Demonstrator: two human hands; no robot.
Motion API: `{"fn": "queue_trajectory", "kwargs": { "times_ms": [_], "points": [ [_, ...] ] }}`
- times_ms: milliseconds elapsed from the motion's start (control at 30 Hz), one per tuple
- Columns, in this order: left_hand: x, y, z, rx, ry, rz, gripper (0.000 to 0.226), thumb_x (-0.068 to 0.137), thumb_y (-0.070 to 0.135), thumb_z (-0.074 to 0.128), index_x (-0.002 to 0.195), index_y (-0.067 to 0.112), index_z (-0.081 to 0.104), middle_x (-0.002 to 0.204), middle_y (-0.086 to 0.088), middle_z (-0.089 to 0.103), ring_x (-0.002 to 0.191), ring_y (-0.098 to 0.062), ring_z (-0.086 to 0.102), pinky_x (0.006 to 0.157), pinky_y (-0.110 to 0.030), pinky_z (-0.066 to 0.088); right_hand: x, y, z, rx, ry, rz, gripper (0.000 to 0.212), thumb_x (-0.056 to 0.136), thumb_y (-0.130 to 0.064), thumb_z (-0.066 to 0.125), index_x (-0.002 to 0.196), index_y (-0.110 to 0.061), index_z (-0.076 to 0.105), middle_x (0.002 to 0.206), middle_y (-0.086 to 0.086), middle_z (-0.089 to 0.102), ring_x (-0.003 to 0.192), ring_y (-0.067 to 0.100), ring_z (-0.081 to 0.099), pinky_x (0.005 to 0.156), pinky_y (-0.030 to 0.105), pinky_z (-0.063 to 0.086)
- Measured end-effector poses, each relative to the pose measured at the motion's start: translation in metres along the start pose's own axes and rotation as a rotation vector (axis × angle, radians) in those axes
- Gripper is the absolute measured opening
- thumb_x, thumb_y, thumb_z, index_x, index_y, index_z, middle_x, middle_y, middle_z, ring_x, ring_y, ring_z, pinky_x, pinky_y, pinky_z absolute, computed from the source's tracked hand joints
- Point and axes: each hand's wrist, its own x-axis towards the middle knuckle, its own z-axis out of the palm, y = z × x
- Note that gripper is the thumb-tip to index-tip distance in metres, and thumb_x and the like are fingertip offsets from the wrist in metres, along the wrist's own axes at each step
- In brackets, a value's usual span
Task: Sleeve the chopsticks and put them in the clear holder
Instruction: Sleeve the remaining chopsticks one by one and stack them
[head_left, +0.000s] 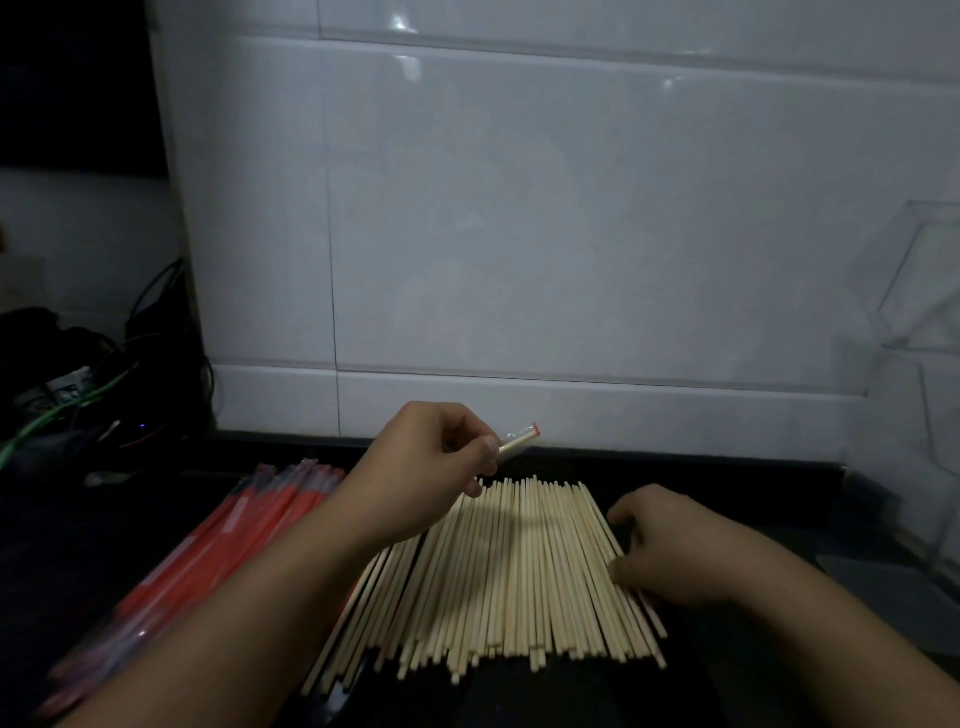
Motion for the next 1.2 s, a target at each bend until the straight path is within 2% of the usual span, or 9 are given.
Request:
{"fn": "queue_trajectory", "kwargs": {
  "times_ms": [133, 200, 267, 333, 433, 600, 767, 1000, 1200],
  "points": [
    [0.000, 0.000, -0.001, 0.003, 0.001, -0.004, 0.012, 0.097, 0.021, 0.058, 0.094, 0.021, 0.069, 0.082, 0.002, 0.073, 0.068, -0.005, 0.068, 0.065, -0.021, 0.049, 0.002, 0.005, -0.008, 0.200, 0.077, -0.035, 0.029, 0.091, -0.017, 0.064, 0.119, -0.025, 0.060, 0.093, -0.001, 0.066, 0.075, 0.008, 0.067, 0.060, 0.021, 0.051],
    [-0.001, 0.000, -0.001, 0.001, -0.002, -0.007, 0.012, 0.097, 0.021, 0.058, 0.094, 0.021, 0.069, 0.082, 0.002, 0.073, 0.068, -0.004, 0.068, 0.065, -0.020, 0.049, -0.001, 0.007, -0.016, 0.418, 0.147, -0.082, 0.015, 0.094, -0.010, 0.058, 0.103, -0.017, 0.068, 0.081, 0.006, 0.070, 0.063, 0.012, 0.065, 0.054, 0.023, 0.050],
    [-0.001, 0.000, -0.001, 0.003, -0.006, -0.009, 0.011, 0.098, 0.021, 0.058, 0.094, 0.021, 0.069, 0.083, 0.003, 0.073, 0.068, -0.003, 0.068, 0.064, -0.020, 0.048, -0.002, 0.009, -0.023, 0.706, 0.250, -0.141, 0.023, 0.096, -0.002, 0.049, 0.097, -0.007, 0.071, 0.073, 0.012, 0.071, 0.057, 0.016, 0.064, 0.053, 0.027, 0.049],
    [-0.001, -0.001, -0.001, 0.002, -0.011, -0.011, 0.012, 0.098, 0.022, 0.058, 0.095, 0.021, 0.069, 0.083, 0.004, 0.073, 0.067, -0.003, 0.067, 0.064, -0.019, 0.048, -0.003, 0.008, -0.027, 1.025, 0.319, -0.234, 0.028, 0.097, 0.003, 0.043, 0.102, -0.001, 0.070, 0.082, 0.016, 0.073, 0.066, 0.020, 0.068, 0.056, 0.029, 0.049],
    [-0.001, 0.000, 0.000, -0.007, -0.017, -0.009, 0.012, 0.098, 0.022, 0.057, 0.097, 0.020, 0.069, 0.083, 0.004, 0.073, 0.068, -0.003, 0.067, 0.063, -0.017, 0.048, -0.004, 0.005, -0.029, 1.301, 0.412, -0.399, 0.024, 0.092, 0.005, 0.050, 0.107, -0.003, 0.067, 0.093, 0.015, 0.074, 0.080, 0.022, 0.072, 0.058, 0.023, 0.052],
    [-0.001, 0.002, 0.001, 0.003, -0.039, 0.008, 0.012, 0.098, 0.021, 0.057, 0.094, 0.020, 0.069, 0.082, 0.003, 0.073, 0.067, -0.003, 0.068, 0.063, -0.017, 0.048, -0.004, 0.002, -0.024, 1.409, 0.627, -0.376, 0.015, 0.097, -0.012, 0.054, 0.095, -0.008, 0.068, 0.070, 0.006, 0.069, 0.060, 0.013, 0.062, 0.052, 0.019, 0.046],
    [-0.002, 0.002, 0.001, 0.007, -0.055, 0.013, 0.011, 0.097, 0.022, 0.058, 0.093, 0.022, 0.069, 0.083, 0.003, 0.074, 0.070, -0.005, 0.069, 0.063, -0.015, 0.048, 0.001, 0.001, -0.021, 1.475, 0.625, -0.335, 0.021, 0.100, -0.015, 0.049, 0.090, -0.008, 0.066, 0.066, 0.007, 0.067, 0.056, 0.013, 0.060, 0.061, 0.028, 0.042],
    [-0.002, 0.001, 0.000, 0.002, -0.051, 0.016, 0.011, 0.098, 0.021, 0.058, 0.094, 0.021, 0.068, 0.083, 0.002, 0.073, 0.070, -0.005, 0.069, 0.064, -0.018, 0.048, 0.004, 0.006, -0.025, 1.569, 0.718, -0.342, 0.021, 0.101, -0.016, 0.047, 0.087, -0.010, 0.061, 0.058, 0.002, 0.063, 0.050, 0.011, 0.056, 0.057, 0.026, 0.041],
    [-0.002, 0.001, 0.000, 0.007, -0.054, 0.016, 0.011, 0.098, 0.021, 0.058, 0.093, 0.021, 0.068, 0.083, 0.002, 0.073, 0.069, -0.005, 0.069, 0.062, -0.016, 0.047, 0.006, 0.008, -0.027, 1.573, 0.708, -0.335, 0.021, 0.101, -0.013, 0.047, 0.084, -0.010, 0.060, 0.055, 0.001, 0.061, 0.050, 0.010, 0.056, 0.059, 0.028, 0.039]
  ]
}}
